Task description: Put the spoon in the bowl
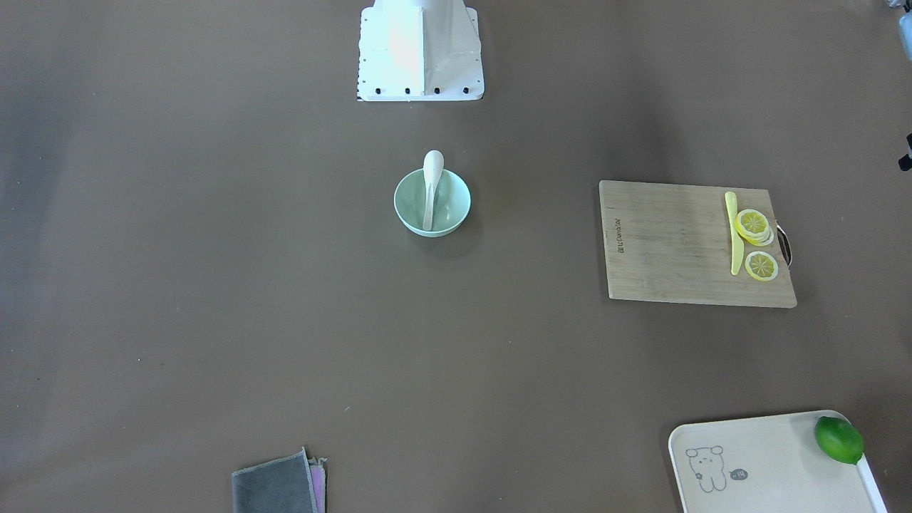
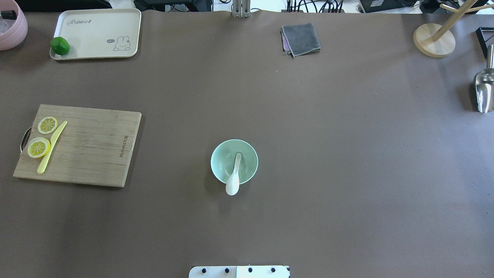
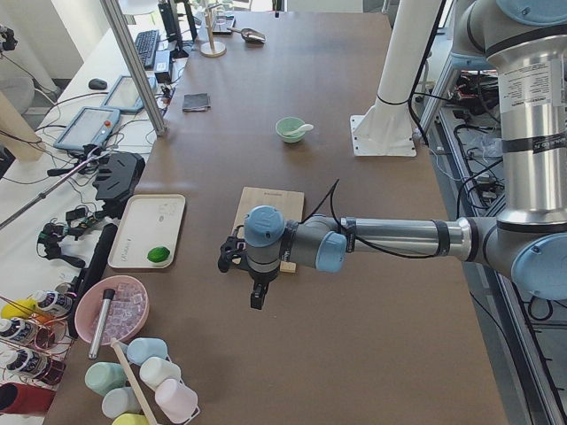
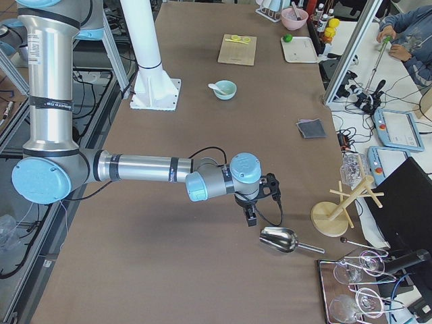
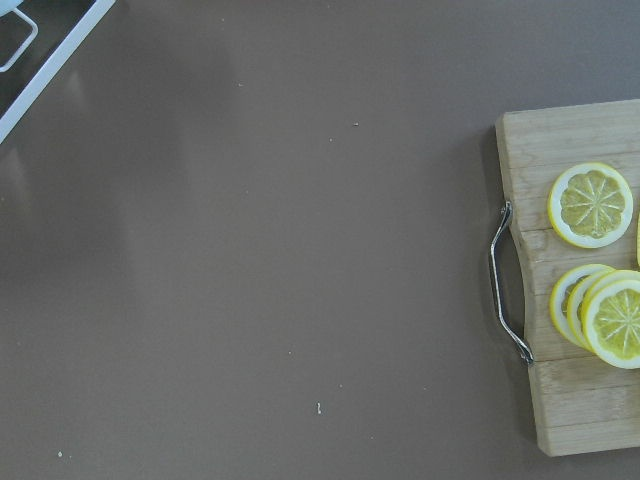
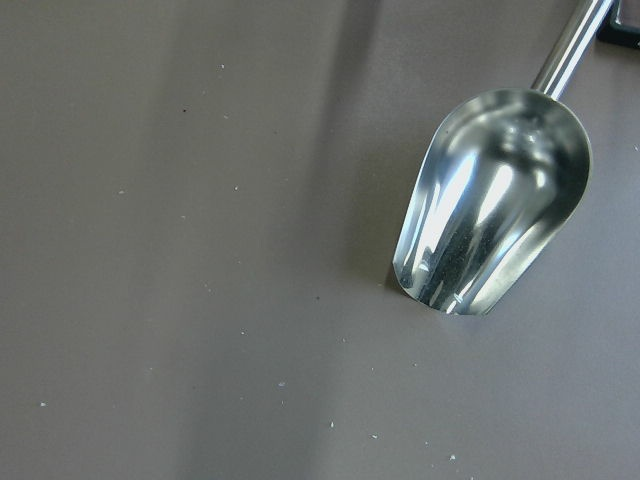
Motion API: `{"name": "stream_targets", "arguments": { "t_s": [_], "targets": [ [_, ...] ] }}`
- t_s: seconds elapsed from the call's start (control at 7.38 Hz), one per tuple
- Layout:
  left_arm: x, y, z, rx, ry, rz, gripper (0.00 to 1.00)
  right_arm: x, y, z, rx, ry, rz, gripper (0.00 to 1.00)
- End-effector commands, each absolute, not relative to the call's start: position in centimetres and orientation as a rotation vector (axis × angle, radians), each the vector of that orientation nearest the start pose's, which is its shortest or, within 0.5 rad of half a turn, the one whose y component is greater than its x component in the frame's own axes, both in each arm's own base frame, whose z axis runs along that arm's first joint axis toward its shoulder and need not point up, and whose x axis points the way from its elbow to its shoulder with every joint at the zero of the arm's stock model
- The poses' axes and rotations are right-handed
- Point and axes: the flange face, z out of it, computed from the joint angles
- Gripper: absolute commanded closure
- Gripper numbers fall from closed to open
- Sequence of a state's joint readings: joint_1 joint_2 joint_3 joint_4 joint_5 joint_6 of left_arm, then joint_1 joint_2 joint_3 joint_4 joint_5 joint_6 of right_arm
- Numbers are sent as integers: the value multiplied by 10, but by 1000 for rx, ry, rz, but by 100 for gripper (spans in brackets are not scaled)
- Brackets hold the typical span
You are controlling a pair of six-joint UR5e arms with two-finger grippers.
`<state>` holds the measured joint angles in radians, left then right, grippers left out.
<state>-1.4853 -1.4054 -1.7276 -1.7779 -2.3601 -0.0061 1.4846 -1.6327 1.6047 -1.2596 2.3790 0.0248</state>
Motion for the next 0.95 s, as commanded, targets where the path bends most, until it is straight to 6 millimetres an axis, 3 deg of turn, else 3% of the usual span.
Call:
{"name": "stream_targets", "arguments": {
  "t_s": [0.0, 0.81],
  "targets": [
    [-25, -437, 630, 159, 802, 157, 2, 25, -480, 636, 221, -830, -153, 0],
    [-30, -436, 629, 167, 802, 150, 2, 30, -474, 643, 212, -823, -141, 0]
  ]
}}
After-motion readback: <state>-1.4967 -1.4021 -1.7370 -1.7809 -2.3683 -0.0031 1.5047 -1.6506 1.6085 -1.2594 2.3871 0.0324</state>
